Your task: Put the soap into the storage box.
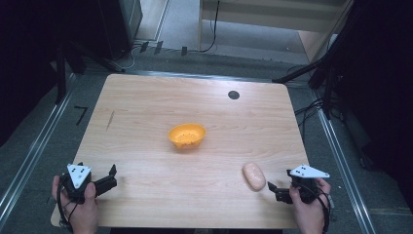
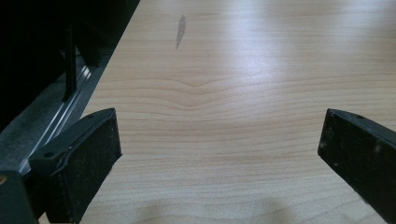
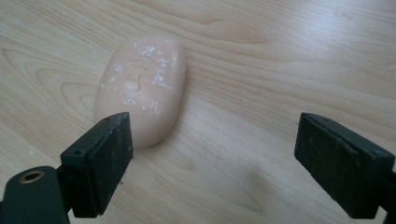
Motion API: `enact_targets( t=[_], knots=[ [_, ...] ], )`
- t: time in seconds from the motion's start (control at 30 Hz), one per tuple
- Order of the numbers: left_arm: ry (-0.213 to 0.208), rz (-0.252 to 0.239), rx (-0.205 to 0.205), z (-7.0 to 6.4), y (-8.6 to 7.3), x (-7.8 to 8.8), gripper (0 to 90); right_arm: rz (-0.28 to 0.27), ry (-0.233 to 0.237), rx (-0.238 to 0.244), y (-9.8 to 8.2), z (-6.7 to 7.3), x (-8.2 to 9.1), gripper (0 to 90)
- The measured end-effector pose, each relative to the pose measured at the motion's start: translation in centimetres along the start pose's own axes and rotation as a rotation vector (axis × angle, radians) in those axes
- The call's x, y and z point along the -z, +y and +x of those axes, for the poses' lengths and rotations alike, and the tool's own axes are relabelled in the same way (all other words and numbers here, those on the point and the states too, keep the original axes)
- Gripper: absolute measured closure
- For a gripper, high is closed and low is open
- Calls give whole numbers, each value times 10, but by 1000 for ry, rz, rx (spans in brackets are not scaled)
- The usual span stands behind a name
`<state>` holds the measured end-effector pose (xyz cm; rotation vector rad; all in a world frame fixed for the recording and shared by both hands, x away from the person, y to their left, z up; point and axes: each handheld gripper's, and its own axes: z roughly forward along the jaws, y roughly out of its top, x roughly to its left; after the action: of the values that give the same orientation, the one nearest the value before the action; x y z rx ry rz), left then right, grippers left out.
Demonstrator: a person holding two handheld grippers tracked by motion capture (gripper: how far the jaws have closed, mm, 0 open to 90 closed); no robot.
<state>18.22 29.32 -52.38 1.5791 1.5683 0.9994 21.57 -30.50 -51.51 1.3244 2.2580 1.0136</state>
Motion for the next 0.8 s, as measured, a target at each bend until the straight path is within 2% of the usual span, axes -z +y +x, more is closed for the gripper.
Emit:
enact_targets(
  t=[0.07, 0.27, 0.47, 0.8],
  knots=[
    [1, -1, 0, 0, 0, 0, 0, -1, 3, -4, 3, 1, 0, 122],
    [13, 7, -45, -5, 0, 0, 0, 8, 19, -4, 7, 6, -4, 123],
    [7, 8, -29, -4, 0, 0, 0, 13, 21, -4, 10, 10, -7, 128],
    [7, 13, -36, -4, 0, -1, 0, 27, 37, 7, 21, 21, -14, 129]
  ],
)
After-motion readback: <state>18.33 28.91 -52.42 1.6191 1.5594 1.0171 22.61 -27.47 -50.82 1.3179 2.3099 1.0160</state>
